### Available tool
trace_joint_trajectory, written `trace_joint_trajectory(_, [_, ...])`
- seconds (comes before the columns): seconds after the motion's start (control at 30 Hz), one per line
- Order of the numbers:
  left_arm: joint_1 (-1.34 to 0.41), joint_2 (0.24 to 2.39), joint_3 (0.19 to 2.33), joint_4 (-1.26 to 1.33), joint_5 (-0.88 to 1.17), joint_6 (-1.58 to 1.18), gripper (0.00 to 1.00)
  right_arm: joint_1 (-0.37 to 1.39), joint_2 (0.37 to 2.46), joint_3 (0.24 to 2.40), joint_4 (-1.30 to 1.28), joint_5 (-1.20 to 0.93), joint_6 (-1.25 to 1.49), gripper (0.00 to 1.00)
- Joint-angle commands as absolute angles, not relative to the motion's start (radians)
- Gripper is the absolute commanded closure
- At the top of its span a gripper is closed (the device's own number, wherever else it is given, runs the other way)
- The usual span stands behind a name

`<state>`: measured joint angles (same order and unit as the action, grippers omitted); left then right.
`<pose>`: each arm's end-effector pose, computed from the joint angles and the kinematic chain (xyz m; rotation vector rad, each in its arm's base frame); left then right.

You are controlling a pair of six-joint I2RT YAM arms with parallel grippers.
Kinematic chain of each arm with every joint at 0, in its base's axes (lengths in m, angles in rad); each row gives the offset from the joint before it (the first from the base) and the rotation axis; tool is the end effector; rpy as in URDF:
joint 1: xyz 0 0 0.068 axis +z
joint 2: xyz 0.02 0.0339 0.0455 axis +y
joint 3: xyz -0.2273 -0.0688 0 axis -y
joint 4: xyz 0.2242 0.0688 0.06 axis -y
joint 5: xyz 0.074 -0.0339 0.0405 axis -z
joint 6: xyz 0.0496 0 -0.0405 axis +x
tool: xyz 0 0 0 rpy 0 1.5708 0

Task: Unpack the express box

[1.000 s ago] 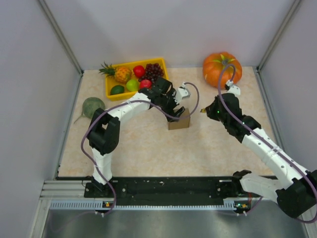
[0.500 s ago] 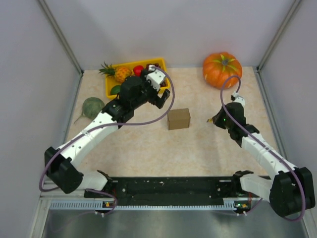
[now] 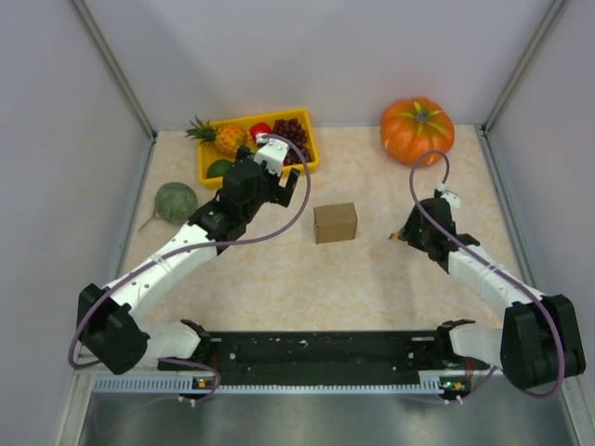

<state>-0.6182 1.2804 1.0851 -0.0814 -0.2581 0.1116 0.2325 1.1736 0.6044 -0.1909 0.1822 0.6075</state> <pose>0.2549 -0.1658 0.3133 0.4857 1.7744 -0.1167 0.2378 0.0471 0.1682 0.5225 2.2654 0.2127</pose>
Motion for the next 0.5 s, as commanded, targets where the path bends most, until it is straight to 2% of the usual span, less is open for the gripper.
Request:
trace_joint_trajectory(0.0, [-0.607, 1.233, 1.08, -0.014, -0.345, 0.115, 0.01, 0.222, 1.149, 0.667, -0.311, 0.307, 0.626, 0.41])
trace_joint_trajectory(0.07, [-0.603, 1.241, 1.092, -0.023, -0.359, 0.08, 0.01, 0.222, 1.135, 0.687, -0.37, 0.348, 0.618, 0.29])
trace_joint_trajectory(0.17, [-0.601, 1.264, 1.121, -0.063, -0.359, 0.066, 0.01, 0.224, 1.117, 0.724, -0.448, 0.405, 0.607, 0.2])
trace_joint_trajectory(0.4, [-0.601, 1.293, 1.177, -0.161, -0.308, 0.024, 0.01, 0.222, 1.1, 0.847, -0.503, 0.407, 0.561, 0.18])
trace_joint_trajectory(0.47, [-0.601, 1.287, 1.178, -0.182, -0.205, 0.047, 0.04, 0.225, 1.112, 0.896, -0.485, 0.359, 0.536, 0.18])
